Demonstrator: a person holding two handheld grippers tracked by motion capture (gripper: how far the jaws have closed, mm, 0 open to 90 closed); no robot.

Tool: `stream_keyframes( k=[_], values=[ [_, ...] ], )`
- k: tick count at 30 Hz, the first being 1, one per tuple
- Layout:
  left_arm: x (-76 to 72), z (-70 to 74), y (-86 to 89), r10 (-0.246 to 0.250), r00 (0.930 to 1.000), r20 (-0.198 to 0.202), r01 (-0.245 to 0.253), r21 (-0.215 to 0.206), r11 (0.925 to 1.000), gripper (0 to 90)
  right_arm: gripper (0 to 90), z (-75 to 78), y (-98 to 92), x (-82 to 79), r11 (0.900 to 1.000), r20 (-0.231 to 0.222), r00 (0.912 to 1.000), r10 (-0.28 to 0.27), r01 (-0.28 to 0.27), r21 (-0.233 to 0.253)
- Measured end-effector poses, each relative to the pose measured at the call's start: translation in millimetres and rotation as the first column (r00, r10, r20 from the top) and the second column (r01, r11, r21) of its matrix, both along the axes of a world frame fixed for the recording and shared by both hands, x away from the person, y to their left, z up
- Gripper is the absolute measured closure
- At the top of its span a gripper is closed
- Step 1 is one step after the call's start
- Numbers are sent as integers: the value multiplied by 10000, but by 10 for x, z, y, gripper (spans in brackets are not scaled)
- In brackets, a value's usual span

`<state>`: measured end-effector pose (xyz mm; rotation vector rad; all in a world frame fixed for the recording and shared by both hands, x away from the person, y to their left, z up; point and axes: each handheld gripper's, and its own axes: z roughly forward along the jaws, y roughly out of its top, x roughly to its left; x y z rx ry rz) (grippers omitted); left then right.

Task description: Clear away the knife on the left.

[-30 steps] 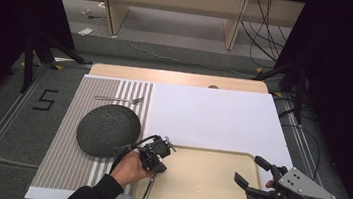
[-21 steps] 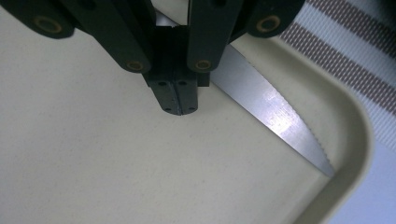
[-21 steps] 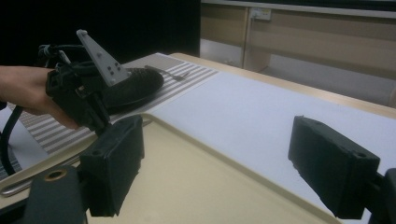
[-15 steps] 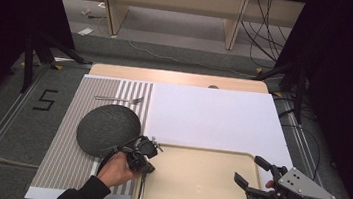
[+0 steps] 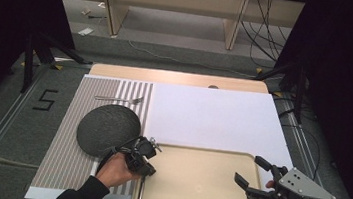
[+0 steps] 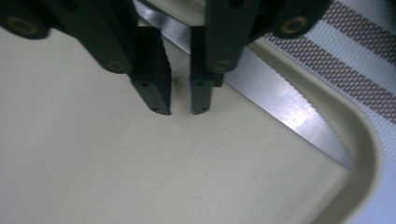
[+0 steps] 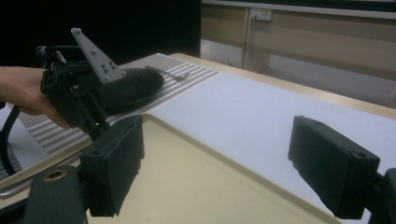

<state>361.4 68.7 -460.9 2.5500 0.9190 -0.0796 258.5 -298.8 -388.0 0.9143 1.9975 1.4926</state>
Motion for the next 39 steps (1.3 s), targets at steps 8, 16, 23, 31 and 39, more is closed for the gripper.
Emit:
stream_keyframes(
  k=[8,16,23,31,39],
  values=[
    [-59,36,-50,-92,9998,189,99,-376,9992,381,192,2,-2,-5,10000,5,10000,26,-26,-9],
    [-122,178,-48,-46,9966,822,157,-1347,9908,240,192,1,2,-6,10000,33,10000,35,-35,-33],
    [-194,299,-24,249,9858,1663,154,-2369,9714,197,192,2,1,-7,10000,34,10000,23,-23,14],
    [-265,403,65,688,9665,2471,224,-3487,9370,180,192,1,4,-5,10000,20,10000,33,-33,-12],
    [-312,478,164,1125,9537,2788,252,-4470,8942,157,192,0,6,-5,10000,6,10000,40,-40,8]
  ],
)
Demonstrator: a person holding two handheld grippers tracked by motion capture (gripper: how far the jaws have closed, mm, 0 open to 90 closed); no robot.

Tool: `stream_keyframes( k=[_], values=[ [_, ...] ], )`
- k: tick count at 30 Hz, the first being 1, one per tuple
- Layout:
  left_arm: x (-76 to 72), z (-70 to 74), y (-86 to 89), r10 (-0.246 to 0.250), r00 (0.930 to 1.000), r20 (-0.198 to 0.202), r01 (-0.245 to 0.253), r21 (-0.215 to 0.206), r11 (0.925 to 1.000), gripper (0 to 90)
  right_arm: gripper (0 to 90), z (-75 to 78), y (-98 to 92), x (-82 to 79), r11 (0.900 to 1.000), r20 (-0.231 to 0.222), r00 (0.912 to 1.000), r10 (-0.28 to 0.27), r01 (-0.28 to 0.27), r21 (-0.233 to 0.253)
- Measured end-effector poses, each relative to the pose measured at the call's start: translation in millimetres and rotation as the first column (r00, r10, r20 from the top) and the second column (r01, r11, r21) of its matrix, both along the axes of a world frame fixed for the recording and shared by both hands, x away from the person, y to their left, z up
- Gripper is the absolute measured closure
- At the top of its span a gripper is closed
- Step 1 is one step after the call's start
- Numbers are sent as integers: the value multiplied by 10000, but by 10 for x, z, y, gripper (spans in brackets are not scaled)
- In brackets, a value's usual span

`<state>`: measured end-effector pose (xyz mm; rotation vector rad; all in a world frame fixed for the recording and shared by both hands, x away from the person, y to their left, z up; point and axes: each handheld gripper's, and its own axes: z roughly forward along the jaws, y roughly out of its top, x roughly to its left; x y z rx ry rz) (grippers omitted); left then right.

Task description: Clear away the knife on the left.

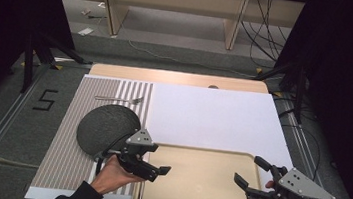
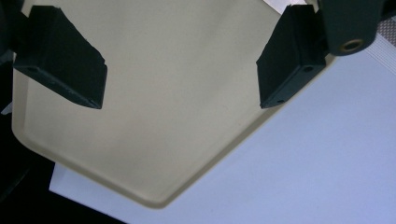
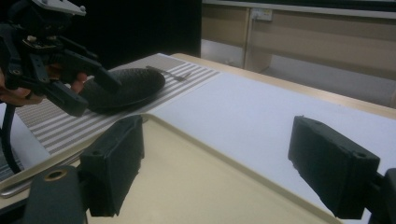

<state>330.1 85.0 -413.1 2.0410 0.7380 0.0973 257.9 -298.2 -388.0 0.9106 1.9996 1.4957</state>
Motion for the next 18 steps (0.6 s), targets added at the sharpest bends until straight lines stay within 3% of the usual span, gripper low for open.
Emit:
stream_keyframes(
  k=[18],
  values=[
    [-108,59,166,313,9961,823,-234,-952,9952,155,192,0,-1,0,10000,-22,10000,-11,11,28]
  ],
)
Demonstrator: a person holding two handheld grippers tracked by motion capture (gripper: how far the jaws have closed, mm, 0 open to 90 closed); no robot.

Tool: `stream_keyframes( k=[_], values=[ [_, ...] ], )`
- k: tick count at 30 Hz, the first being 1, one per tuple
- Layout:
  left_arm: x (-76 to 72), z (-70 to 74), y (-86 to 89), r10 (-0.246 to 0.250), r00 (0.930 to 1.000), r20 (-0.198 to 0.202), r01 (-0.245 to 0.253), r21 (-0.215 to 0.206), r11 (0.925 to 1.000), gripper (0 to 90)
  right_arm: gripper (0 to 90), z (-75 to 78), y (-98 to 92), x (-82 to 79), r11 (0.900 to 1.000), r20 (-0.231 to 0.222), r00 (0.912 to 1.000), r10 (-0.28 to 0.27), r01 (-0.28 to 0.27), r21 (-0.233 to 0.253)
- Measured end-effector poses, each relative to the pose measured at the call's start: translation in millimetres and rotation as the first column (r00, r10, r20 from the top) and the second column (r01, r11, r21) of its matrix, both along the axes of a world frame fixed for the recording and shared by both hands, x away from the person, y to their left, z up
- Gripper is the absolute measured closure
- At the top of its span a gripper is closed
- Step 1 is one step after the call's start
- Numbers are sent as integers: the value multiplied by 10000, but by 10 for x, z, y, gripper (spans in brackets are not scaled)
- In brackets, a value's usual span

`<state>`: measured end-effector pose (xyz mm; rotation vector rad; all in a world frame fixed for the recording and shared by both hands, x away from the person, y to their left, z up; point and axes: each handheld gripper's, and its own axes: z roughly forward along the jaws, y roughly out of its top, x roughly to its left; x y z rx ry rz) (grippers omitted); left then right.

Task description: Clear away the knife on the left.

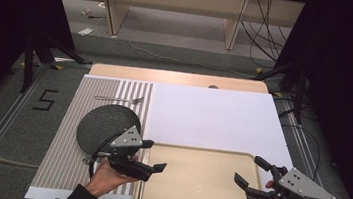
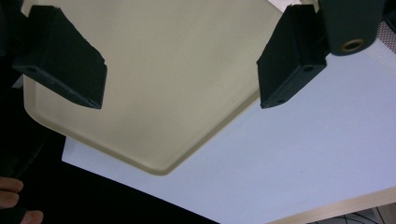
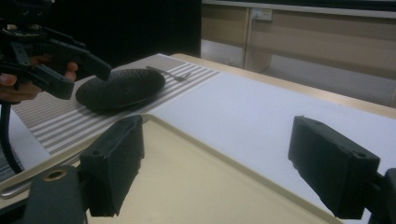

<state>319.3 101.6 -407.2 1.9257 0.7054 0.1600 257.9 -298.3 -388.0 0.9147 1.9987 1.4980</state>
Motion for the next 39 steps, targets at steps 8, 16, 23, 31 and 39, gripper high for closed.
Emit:
stream_keyframes(
  k=[8,16,23,31,39],
  values=[
    [-38,14,74,141,9996,240,-136,-212,9997,155,192,3,-4,-2,10000,-9,10000,-10,10,36],
    [-108,10,180,224,9981,565,-189,-623,9979,156,192,0,-3,1,10000,4,10000,-7,7,24],
    [-135,-8,256,386,9967,711,-329,-798,9963,156,192,0,-1,0,10000,-12,10000,-5,5,2],
    [-152,-17,361,796,9942,728,-727,-932,9930,157,191,0,-5,1,10000,3,10000,-11,11,45],
    [-199,-7,412,897,9925,834,-814,-973,9919,157,192,0,-8,0,10000,-4,10000,-22,22,66]
  ],
)
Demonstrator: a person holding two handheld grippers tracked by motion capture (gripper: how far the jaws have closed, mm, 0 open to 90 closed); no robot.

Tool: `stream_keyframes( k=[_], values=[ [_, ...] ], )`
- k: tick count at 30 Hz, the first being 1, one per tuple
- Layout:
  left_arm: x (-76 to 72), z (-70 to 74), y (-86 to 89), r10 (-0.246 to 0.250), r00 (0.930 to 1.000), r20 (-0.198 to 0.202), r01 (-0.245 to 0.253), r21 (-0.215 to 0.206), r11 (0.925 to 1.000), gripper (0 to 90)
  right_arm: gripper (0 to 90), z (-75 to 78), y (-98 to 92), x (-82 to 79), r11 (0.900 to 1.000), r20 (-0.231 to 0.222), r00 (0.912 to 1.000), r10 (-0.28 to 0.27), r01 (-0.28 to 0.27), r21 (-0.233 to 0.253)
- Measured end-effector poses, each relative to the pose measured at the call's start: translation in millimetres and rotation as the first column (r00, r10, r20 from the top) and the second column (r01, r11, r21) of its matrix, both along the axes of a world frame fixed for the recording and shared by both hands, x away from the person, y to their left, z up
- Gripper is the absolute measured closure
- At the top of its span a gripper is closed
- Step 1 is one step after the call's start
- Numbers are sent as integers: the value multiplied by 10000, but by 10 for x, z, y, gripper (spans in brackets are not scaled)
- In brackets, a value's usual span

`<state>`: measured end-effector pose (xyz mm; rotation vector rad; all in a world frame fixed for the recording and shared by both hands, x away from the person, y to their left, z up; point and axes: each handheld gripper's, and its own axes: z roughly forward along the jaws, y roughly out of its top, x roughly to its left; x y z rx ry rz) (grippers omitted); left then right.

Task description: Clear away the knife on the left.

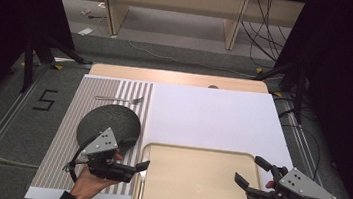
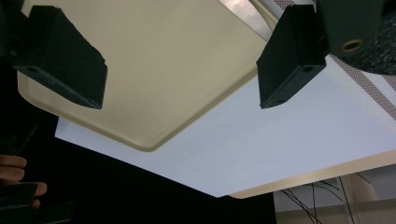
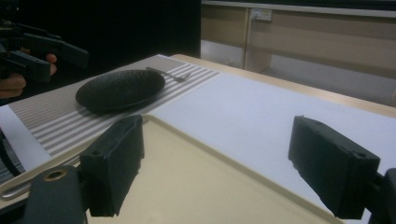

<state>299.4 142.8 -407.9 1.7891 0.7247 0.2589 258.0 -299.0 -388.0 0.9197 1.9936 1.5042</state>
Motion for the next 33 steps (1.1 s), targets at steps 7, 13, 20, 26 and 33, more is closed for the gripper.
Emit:
stream_keyframes(
  k=[7,13,20,26,33],
  values=[
    [-44,11,17,107,9999,119,-107,-58,9999,157,191,-1,-4,-1,10000,-17,10000,-5,5,8],
    [-98,-4,33,288,9994,167,-287,-80,9996,157,192,0,-5,-4,10000,-27,10000,-40,40,7],
    [-123,1,12,241,9995,205,-237,-220,9995,158,192,3,-8,-11,10000,-47,10000,-23,23,17],
    [-108,-5,21,272,9995,145,-270,-177,9995,157,191,2,-4,-10,10000,-25,10000,-7,7,18],
    [-103,-9,5,209,9997,117,-208,-110,9997,157,192,3,-9,-8,10000,-57,10000,-2,2,27]
  ],
)
